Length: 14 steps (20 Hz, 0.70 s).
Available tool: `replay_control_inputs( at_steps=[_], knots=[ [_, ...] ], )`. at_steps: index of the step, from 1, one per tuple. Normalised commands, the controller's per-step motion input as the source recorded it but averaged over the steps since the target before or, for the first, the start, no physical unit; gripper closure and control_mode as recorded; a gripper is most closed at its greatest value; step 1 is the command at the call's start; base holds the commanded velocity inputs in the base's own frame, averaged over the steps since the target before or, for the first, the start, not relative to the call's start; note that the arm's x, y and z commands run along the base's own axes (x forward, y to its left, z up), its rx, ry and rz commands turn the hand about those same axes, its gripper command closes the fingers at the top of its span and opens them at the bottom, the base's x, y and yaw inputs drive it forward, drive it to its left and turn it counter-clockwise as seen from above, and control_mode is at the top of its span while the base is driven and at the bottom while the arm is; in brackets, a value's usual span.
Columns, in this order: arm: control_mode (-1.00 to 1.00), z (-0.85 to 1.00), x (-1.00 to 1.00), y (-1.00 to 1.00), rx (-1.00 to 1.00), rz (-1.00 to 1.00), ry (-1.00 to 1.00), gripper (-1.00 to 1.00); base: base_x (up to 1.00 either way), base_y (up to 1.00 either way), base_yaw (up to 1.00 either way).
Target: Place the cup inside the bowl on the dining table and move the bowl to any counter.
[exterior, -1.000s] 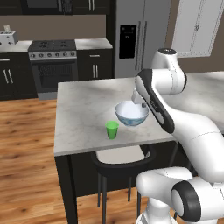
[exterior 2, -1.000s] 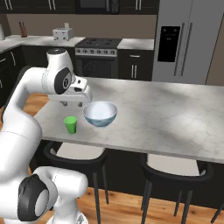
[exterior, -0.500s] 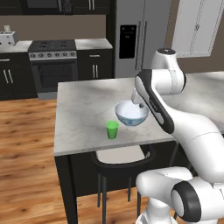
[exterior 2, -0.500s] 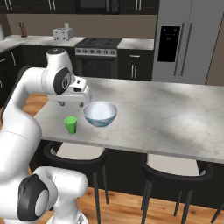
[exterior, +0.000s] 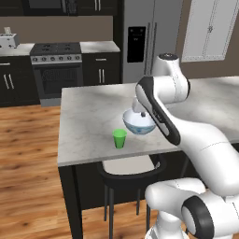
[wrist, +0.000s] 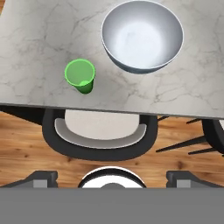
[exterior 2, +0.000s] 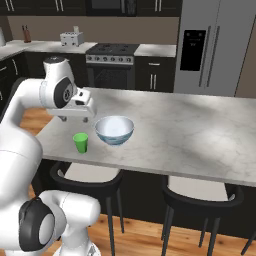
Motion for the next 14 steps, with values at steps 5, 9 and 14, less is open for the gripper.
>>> replay_control_inputs(
  at_steps=[5, 9, 14],
  knots=[
    [-1.00, -0.05, 0.00, 0.10, 0.00, 0.00, 0.00, -1.00, 0.00, 0.00, 0.00],
    [-1.00, -0.06, 0.00, 0.18, 0.00, 0.00, -0.04, -1.00, 0.00, 0.00, 0.00],
    [-1.00, -0.02, 0.00, 0.10, 0.00, 0.00, 0.00, -1.00, 0.00, 0.00, 0.00]
  ],
)
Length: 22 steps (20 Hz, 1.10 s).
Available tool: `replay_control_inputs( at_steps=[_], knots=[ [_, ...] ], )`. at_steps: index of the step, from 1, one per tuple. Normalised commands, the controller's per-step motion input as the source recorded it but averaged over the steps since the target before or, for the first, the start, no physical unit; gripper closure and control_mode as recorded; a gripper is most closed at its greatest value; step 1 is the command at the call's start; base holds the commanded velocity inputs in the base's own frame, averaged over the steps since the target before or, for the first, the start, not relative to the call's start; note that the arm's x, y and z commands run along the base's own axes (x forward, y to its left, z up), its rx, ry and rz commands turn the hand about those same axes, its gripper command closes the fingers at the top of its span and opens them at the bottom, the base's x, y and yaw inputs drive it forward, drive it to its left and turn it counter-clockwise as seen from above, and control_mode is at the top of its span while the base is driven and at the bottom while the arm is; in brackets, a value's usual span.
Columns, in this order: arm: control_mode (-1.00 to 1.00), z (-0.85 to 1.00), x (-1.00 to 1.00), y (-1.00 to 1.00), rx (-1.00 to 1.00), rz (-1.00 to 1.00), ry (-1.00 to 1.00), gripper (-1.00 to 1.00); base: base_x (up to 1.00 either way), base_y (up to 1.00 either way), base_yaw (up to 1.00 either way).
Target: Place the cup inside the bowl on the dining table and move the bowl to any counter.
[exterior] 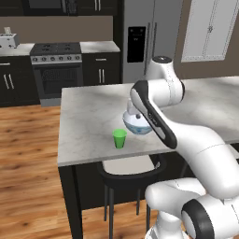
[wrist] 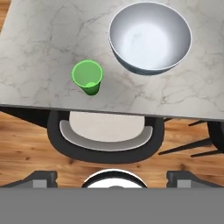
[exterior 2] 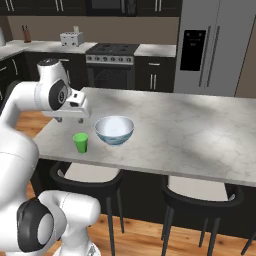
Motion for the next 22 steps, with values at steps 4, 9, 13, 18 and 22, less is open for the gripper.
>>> replay_control_inputs(
  at_steps=[4, 9, 13, 18, 22],
  knots=[
    [-1.00, -0.03, 0.00, 0.12, 0.00, 0.00, 0.00, -1.00, 0.00, 0.00, 0.00],
    [-1.00, 0.00, 0.00, 0.16, 0.00, 0.00, 0.00, -1.00, 0.00, 0.00, 0.00],
    [-1.00, -0.01, 0.00, 0.24, 0.00, 0.00, 0.00, -1.00, 0.00, 0.00, 0.00],
    [-1.00, -0.04, 0.00, 0.33, 0.00, 0.00, 0.00, -1.00, 0.00, 0.00, 0.00],
    [-1.00, -0.02, 0.02, 0.38, 0.00, 0.00, -0.05, -1.00, 0.00, 0.00, 0.00]
  ],
)
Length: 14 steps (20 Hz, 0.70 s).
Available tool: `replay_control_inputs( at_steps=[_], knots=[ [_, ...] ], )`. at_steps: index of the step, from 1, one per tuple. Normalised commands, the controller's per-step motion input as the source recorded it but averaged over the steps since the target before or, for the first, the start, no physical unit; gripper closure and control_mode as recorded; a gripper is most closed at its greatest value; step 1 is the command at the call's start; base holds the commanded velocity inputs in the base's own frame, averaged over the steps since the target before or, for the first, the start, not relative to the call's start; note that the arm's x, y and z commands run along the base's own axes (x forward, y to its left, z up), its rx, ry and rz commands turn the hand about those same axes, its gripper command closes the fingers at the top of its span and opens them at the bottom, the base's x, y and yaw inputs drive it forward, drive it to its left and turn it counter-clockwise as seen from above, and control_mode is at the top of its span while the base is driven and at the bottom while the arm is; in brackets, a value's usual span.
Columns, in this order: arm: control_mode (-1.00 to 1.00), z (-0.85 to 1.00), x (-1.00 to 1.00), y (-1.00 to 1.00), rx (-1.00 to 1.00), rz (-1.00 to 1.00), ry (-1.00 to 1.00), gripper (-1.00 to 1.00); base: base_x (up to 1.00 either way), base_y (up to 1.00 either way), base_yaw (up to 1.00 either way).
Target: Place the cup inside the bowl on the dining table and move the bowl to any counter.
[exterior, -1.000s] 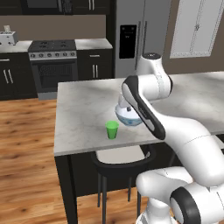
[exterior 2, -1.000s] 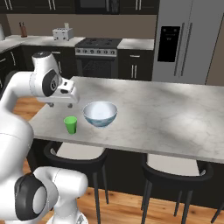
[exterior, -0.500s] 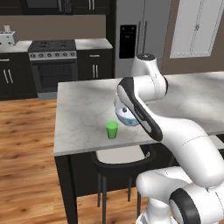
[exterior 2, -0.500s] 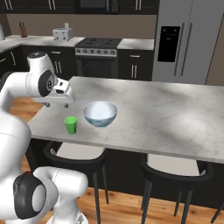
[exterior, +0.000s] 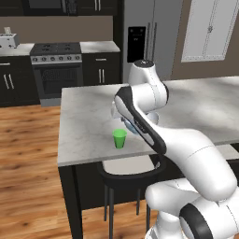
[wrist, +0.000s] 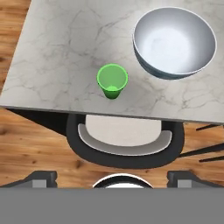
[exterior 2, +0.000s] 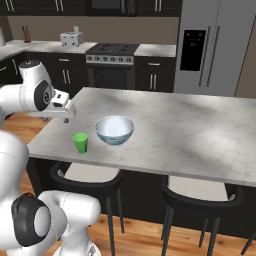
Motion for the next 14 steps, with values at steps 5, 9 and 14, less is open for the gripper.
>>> replay_control_inputs(
  at_steps=[5, 9, 14],
  knots=[
    [-1.00, 0.00, 0.26, 0.13, 0.00, 0.00, -0.04, -1.00, 0.00, 0.00, 0.00],
    [-1.00, -0.05, 0.40, 0.00, 0.00, 0.00, 0.00, -1.00, 0.00, 0.00, 0.00],
    [-1.00, -0.01, 0.29, 0.00, 0.00, 0.00, 0.00, -1.00, 0.00, 0.00, 0.00]
  ],
)
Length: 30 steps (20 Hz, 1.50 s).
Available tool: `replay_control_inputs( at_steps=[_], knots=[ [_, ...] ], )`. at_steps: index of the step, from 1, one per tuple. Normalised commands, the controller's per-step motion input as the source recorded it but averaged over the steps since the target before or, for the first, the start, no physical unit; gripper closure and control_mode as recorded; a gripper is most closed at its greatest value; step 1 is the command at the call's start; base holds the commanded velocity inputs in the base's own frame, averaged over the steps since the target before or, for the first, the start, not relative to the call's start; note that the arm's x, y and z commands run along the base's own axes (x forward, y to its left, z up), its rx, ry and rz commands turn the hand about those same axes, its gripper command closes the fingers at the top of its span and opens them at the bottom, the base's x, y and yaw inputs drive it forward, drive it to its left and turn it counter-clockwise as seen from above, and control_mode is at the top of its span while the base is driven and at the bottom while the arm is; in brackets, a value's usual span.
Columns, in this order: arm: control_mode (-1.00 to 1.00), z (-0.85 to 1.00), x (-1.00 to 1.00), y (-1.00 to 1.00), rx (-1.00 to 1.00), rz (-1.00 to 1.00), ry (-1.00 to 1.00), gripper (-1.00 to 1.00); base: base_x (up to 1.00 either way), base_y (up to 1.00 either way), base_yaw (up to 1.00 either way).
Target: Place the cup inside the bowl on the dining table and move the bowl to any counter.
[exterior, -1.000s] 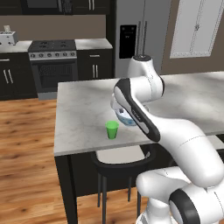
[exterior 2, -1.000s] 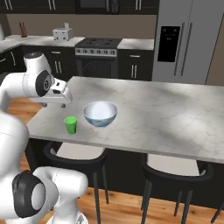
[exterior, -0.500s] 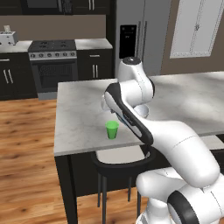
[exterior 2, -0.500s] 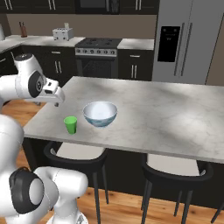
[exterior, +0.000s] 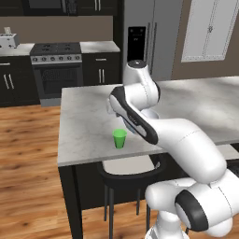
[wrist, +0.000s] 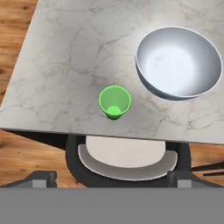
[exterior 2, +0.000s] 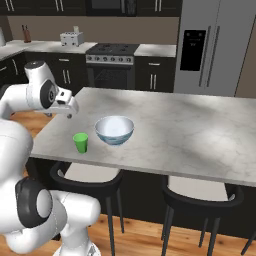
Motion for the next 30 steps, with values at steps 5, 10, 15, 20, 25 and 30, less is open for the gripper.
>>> replay_control_inputs(
  at_steps=[5, 10, 15, 20, 25, 30],
  knots=[
    [-1.00, 0.00, 0.13, 0.04, 0.00, 0.00, 0.00, -1.00, 0.00, 0.00, 0.00],
    [-1.00, -0.03, 0.18, 0.05, 0.00, 0.00, 0.00, -1.00, 0.00, 0.00, 0.00],
    [-1.00, -0.05, 0.18, 0.06, 0.01, 0.00, 0.00, -1.00, 0.00, 0.00, 0.00],
    [-1.00, -0.03, 0.16, 0.06, 0.04, 0.00, 0.00, -1.00, 0.00, 0.00, 0.00],
    [-1.00, -0.02, 0.16, 0.02, 0.04, 0.00, 0.00, -1.00, 0.00, 0.00, 0.00],
    [-1.00, -0.04, 0.00, 0.01, 0.00, 0.00, 0.00, -1.00, 0.00, 0.00, 0.00]
  ],
)
